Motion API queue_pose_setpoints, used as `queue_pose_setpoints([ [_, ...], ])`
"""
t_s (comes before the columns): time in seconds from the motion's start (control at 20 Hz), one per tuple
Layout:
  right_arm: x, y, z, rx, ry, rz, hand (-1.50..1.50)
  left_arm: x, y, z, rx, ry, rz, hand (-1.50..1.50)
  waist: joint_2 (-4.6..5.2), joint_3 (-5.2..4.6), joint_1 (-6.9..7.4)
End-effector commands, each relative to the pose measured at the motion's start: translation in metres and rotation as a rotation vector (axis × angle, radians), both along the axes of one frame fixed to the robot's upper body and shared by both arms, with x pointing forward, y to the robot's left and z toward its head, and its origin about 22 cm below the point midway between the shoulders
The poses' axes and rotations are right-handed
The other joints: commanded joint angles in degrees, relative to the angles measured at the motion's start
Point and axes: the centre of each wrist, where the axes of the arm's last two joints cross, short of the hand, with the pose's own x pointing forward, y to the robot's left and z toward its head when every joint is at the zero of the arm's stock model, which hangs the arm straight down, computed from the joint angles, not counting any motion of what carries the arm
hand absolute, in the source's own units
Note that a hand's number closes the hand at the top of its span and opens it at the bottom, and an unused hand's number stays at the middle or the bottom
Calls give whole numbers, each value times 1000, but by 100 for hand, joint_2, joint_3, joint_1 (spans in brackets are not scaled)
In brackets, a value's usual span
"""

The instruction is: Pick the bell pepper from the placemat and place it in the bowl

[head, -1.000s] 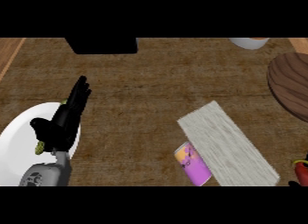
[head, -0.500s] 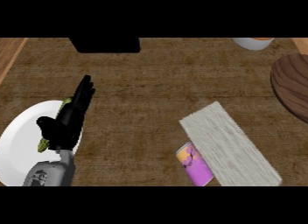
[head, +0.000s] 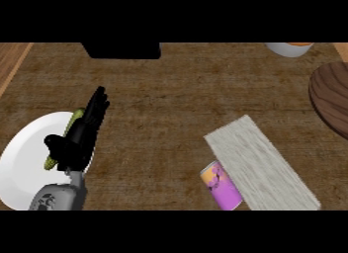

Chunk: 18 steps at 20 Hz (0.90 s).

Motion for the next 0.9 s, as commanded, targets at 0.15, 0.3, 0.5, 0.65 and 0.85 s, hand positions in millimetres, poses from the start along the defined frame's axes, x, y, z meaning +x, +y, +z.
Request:
queue_pose_setpoints([
  [0.15, 42, -35, -20, -248, 36, -163, 150, 8, 1, 4, -9, 2, -9, 0, 46, 8, 88],
  [0.3, 60, -52, -28, -265, 37, -175, 150, 2, -7, 6, 4, -2, -7, 0, 13, 7, 58],
  [0.5, 76, -73, -55, -279, 62, -223, 150, 26, -1, 18, 3, -24, 1, 0, 18, 6, 8],
  [0.65, 91, -96, -73, -286, 80, -257, 150, 13, 0, -4, 6, -26, -1, 0, 40, 8, 84],
  [0.85, 96, -107, -108, -310, 88, -272, 150, 8, 21, -1, 2, 5, -14, 0, 28, 9, 75],
])
